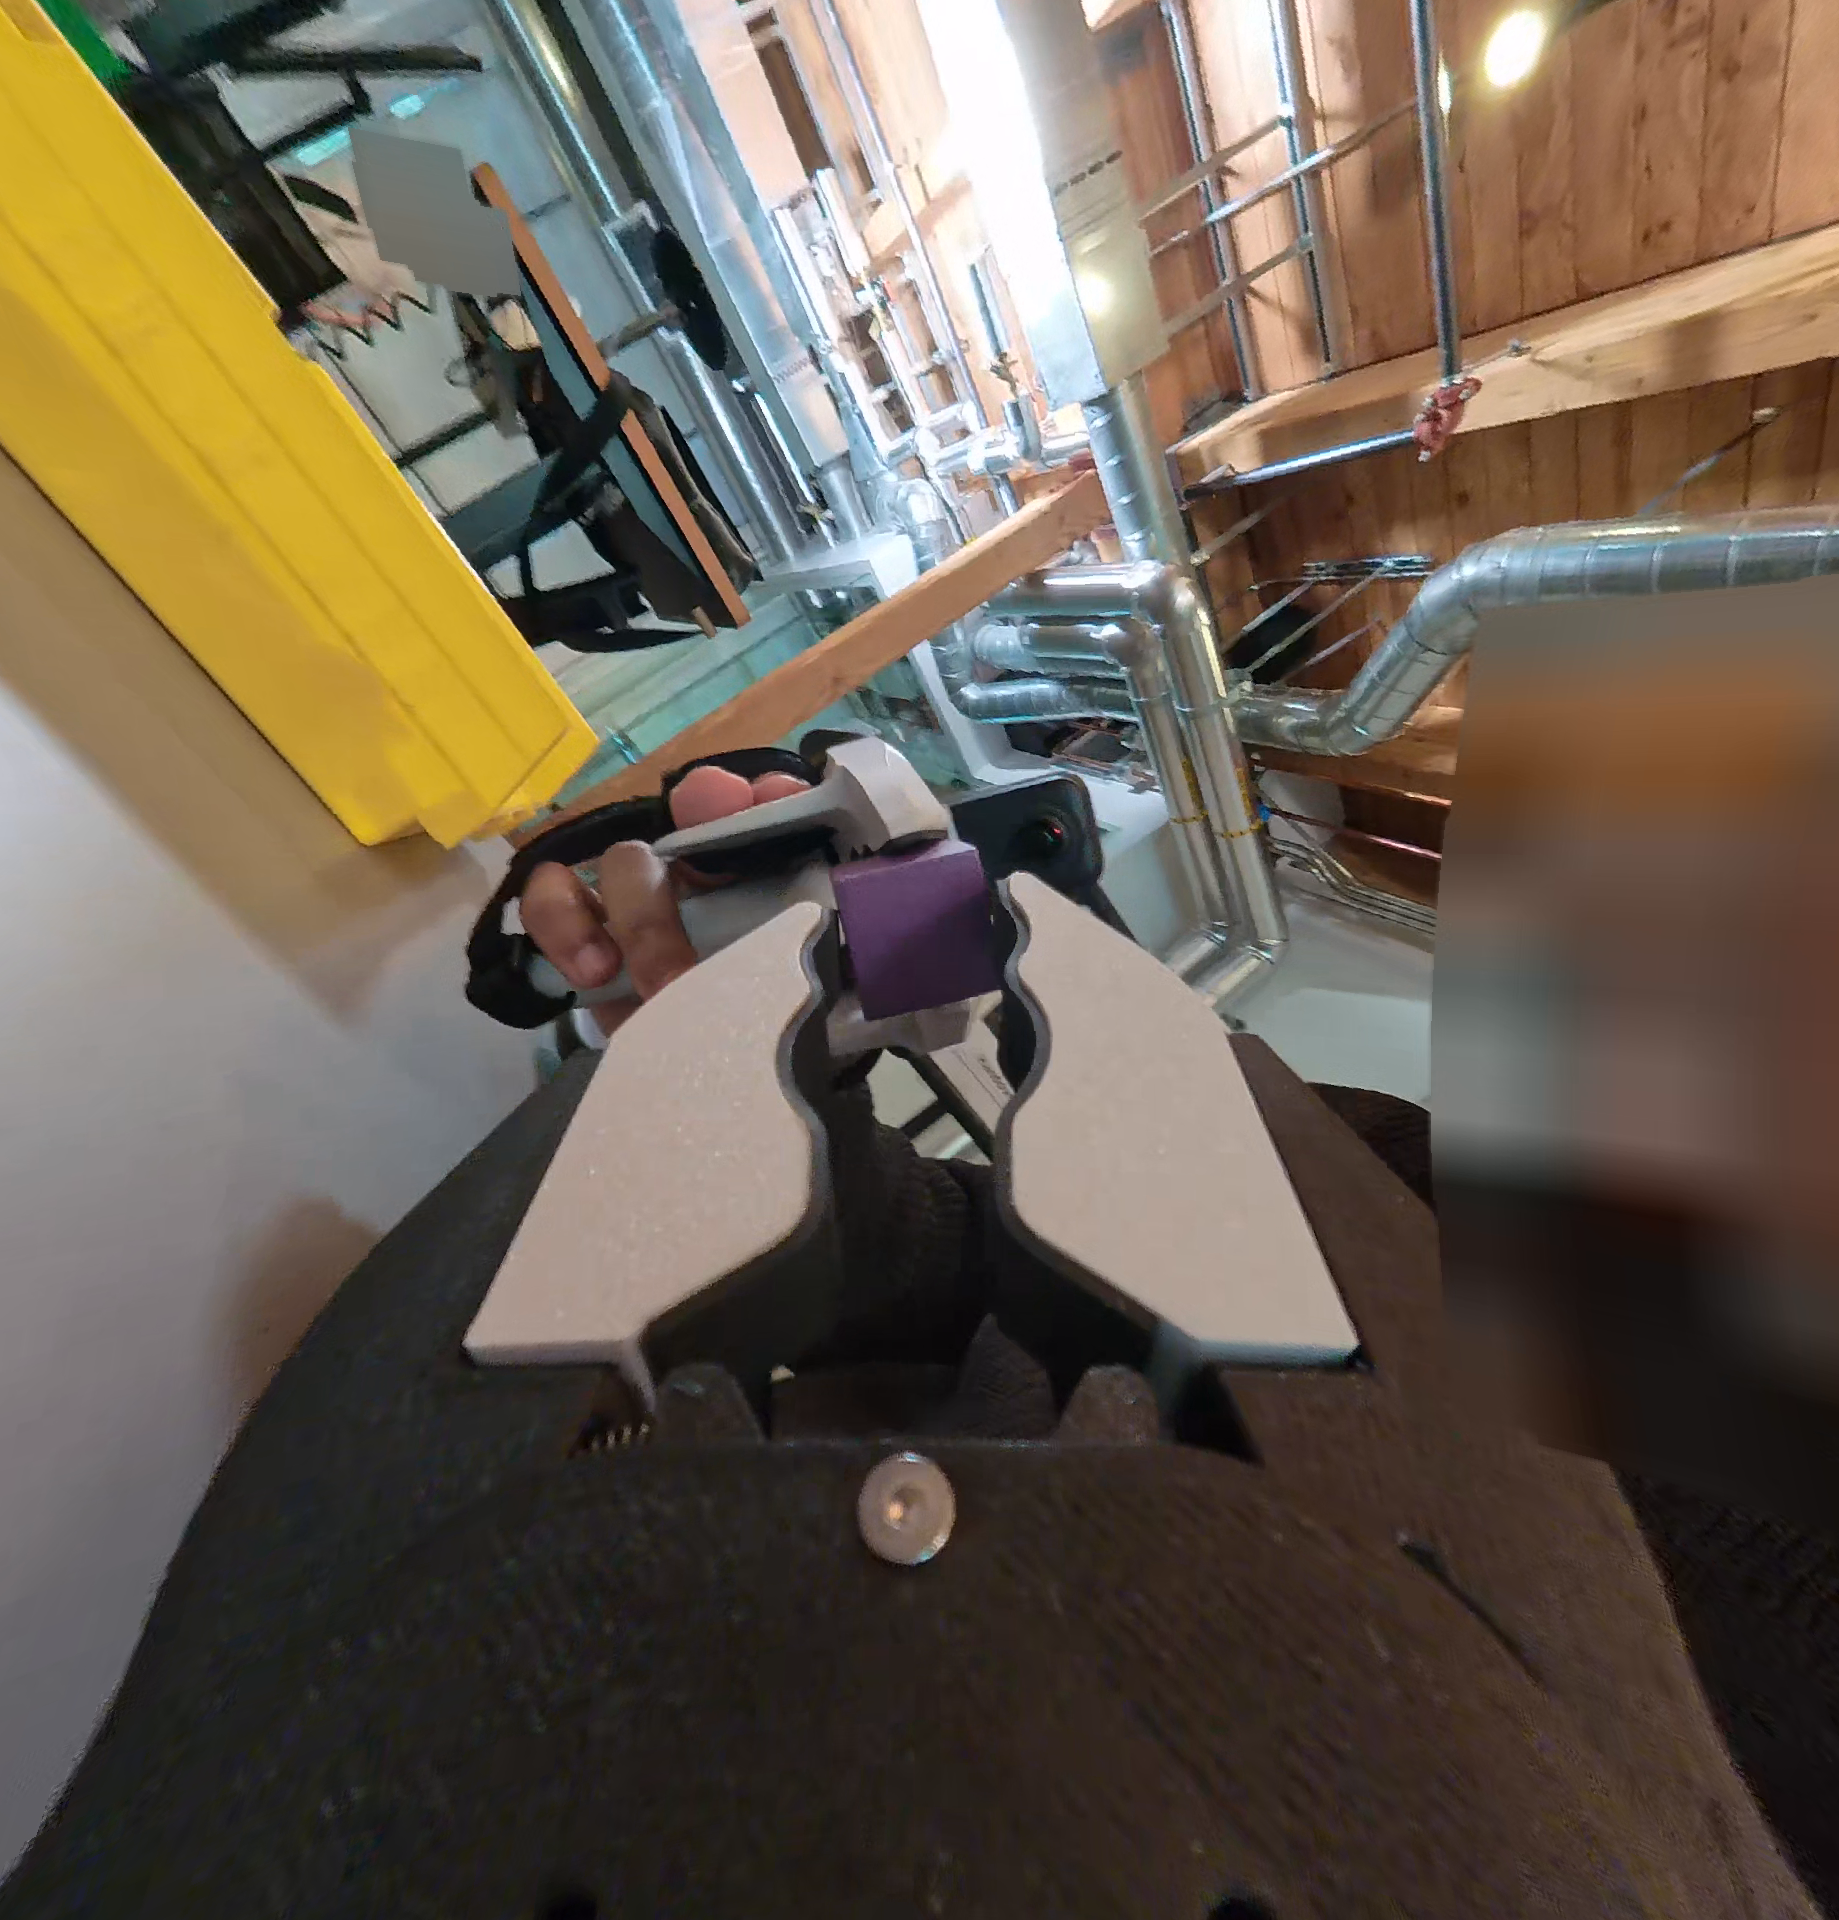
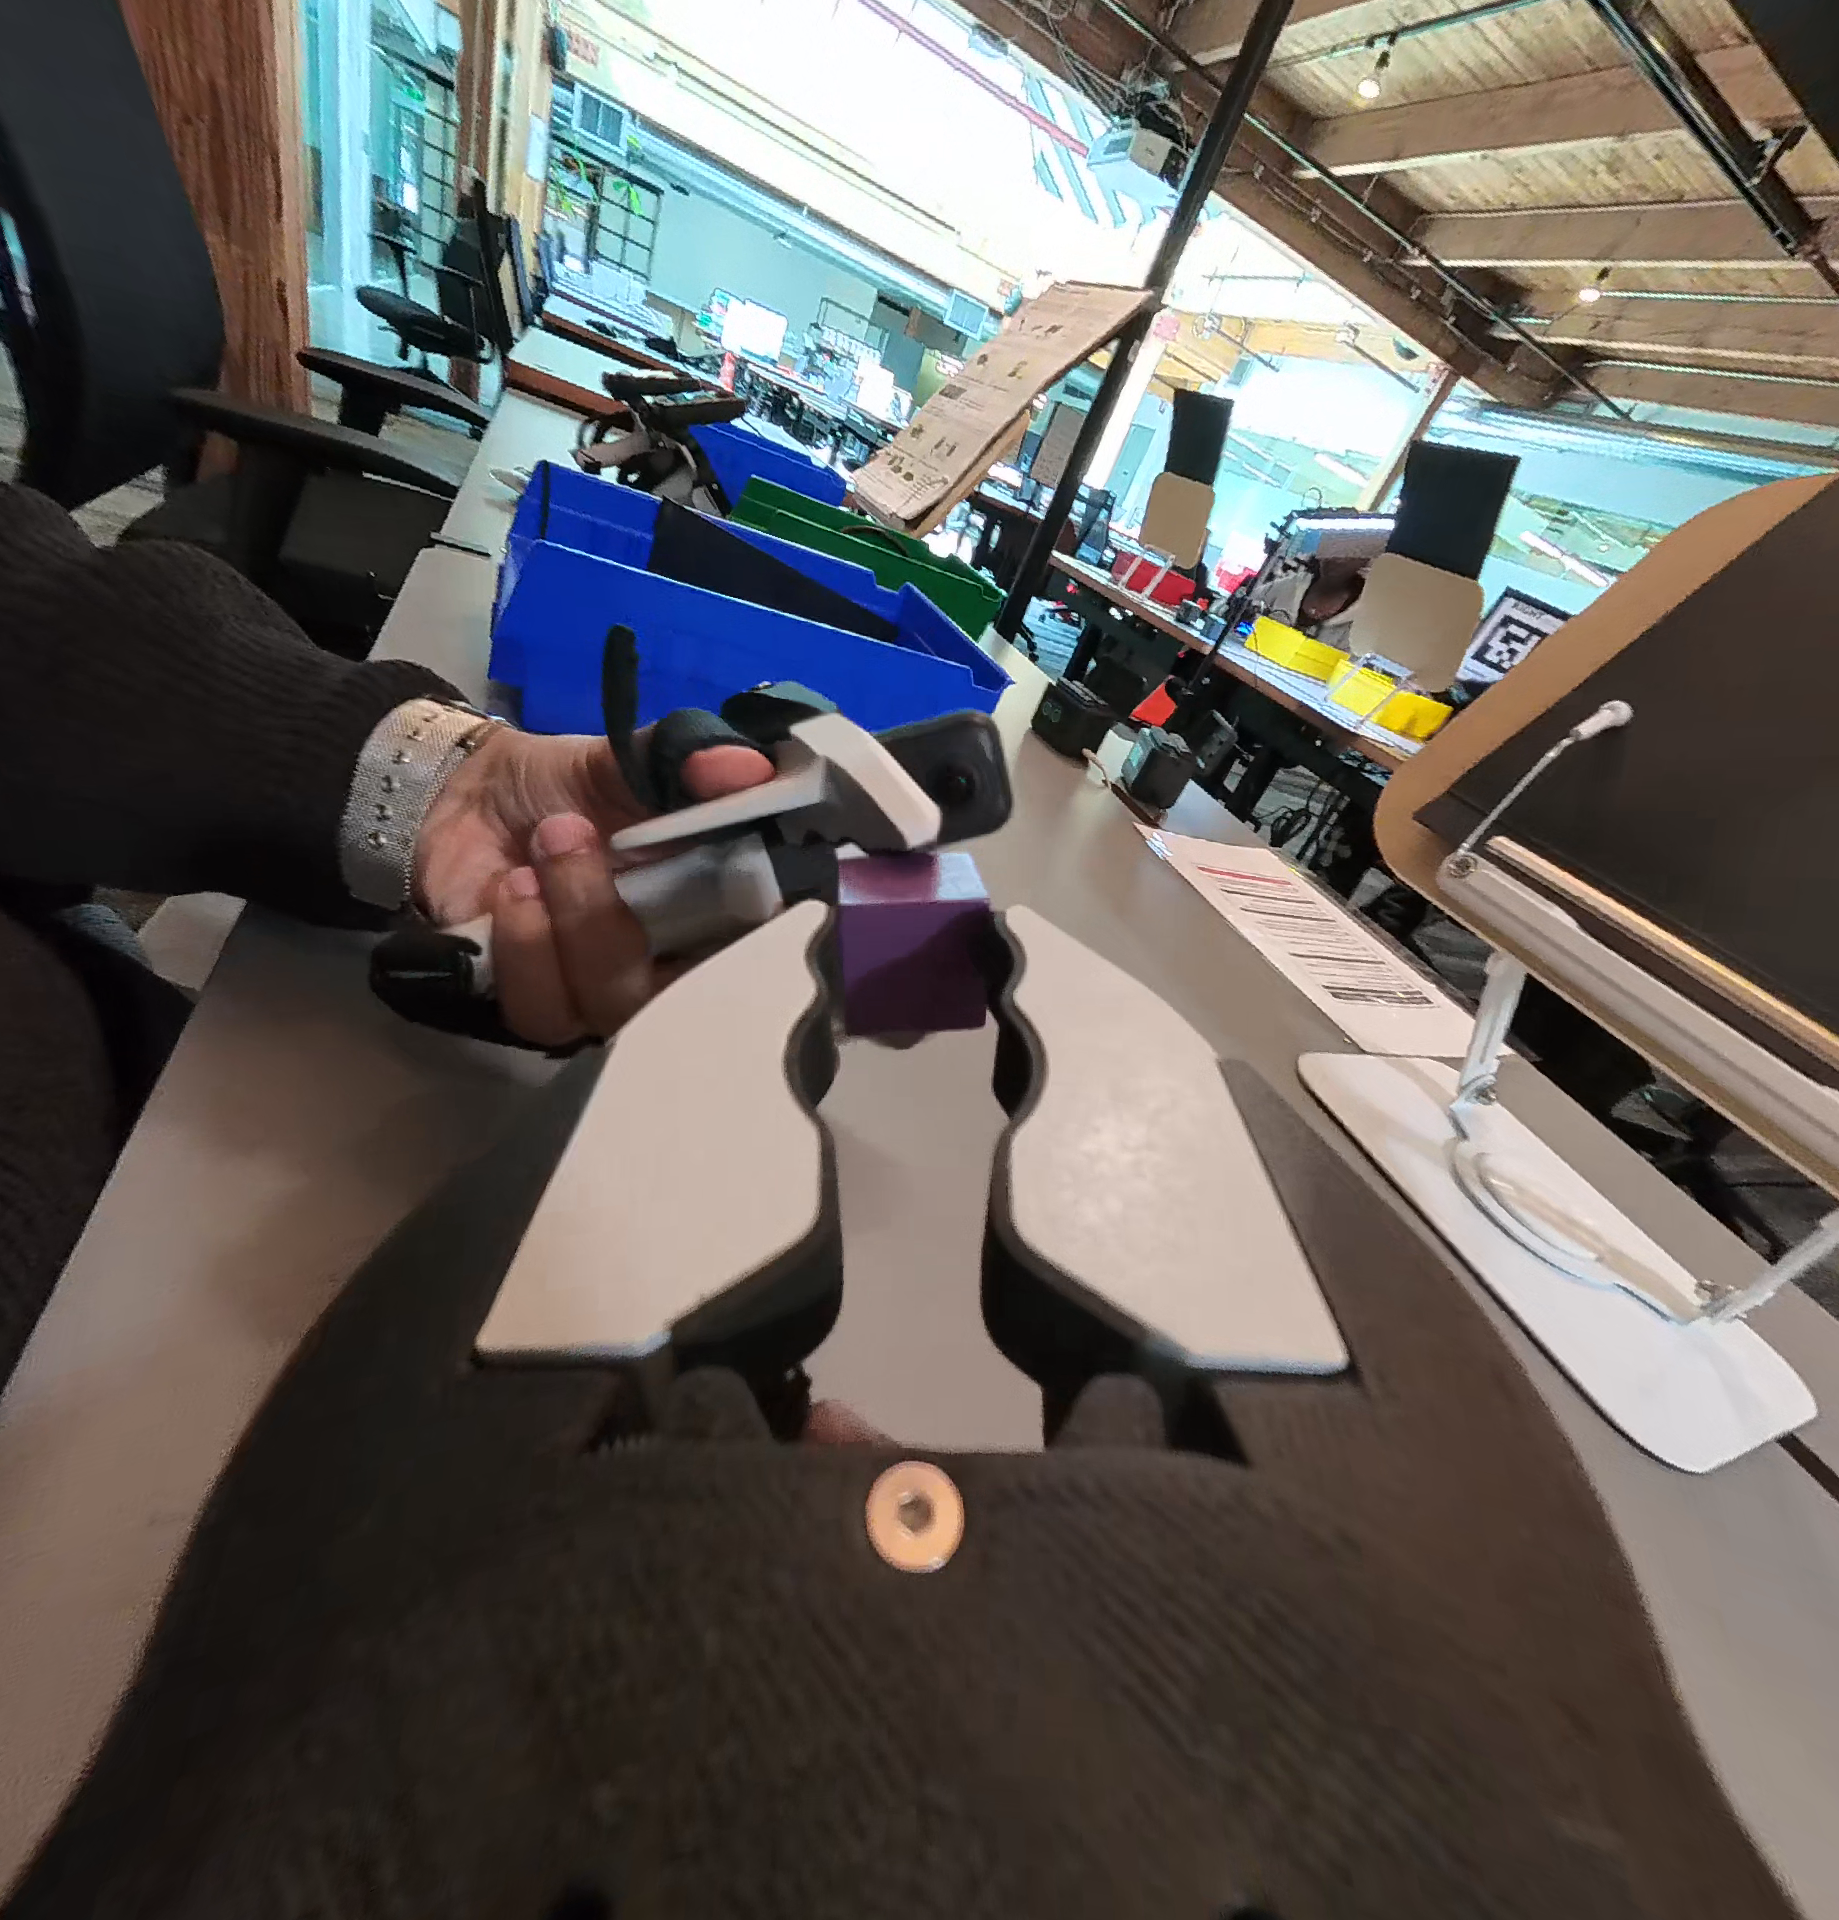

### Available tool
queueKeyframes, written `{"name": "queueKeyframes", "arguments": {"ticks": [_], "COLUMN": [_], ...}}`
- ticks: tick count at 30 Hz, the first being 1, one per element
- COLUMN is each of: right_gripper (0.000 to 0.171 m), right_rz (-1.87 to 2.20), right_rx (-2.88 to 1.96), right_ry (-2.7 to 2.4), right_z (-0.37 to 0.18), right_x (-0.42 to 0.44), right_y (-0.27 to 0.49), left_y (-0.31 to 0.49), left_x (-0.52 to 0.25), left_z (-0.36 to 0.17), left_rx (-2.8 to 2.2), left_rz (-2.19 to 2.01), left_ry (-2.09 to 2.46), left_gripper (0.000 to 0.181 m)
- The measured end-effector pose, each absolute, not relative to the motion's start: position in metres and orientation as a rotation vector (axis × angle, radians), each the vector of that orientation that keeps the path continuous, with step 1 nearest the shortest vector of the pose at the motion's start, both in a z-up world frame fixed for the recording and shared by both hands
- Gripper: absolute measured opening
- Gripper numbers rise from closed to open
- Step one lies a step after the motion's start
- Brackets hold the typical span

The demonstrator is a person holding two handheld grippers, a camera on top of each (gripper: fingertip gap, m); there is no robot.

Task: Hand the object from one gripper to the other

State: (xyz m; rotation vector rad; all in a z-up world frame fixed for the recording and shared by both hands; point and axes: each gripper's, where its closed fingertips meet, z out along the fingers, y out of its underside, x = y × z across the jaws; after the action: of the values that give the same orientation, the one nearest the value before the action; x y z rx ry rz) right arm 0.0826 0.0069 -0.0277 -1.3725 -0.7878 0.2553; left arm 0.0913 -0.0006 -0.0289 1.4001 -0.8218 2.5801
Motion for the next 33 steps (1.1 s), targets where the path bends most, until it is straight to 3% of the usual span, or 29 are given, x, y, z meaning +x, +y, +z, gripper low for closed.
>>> {"name": "queueKeyframes", "arguments": {"ticks": [5, 10, 20, 24, 33], "right_gripper": [0.027, 0.027, 0.027, 0.027, 0.033], "right_rz": [0.025, -0.324, -0.658, -0.676, -0.668], "right_rx": [-1.509, -1.688, -1.723, -1.724, -1.699], "right_ry": [-0.708, -0.796, -1.068, -1.098, -1.075], "right_z": [-0.035, -0.060, -0.088, -0.091, -0.091], "right_x": [0.110, 0.125, 0.111, 0.107, 0.108], "right_y": [0.021, 0.030, 0.031, 0.031, 0.033], "left_y": [0.029, 0.045, 0.022, 0.018, 0.022], "left_x": [0.102, 0.106, 0.115, 0.115, 0.115], "left_z": [-0.050, -0.070, -0.093, -0.095, -0.096], "left_rx": [1.746, 2.170, 2.333, 2.343, 2.372], "left_rz": [2.568, 2.462, 2.209, 2.175, 2.159], "left_ry": [-0.775, -1.098, -1.623, -1.711, -1.728], "left_gripper": [0.053, 0.065, 0.050, 0.029, 0.029]}}
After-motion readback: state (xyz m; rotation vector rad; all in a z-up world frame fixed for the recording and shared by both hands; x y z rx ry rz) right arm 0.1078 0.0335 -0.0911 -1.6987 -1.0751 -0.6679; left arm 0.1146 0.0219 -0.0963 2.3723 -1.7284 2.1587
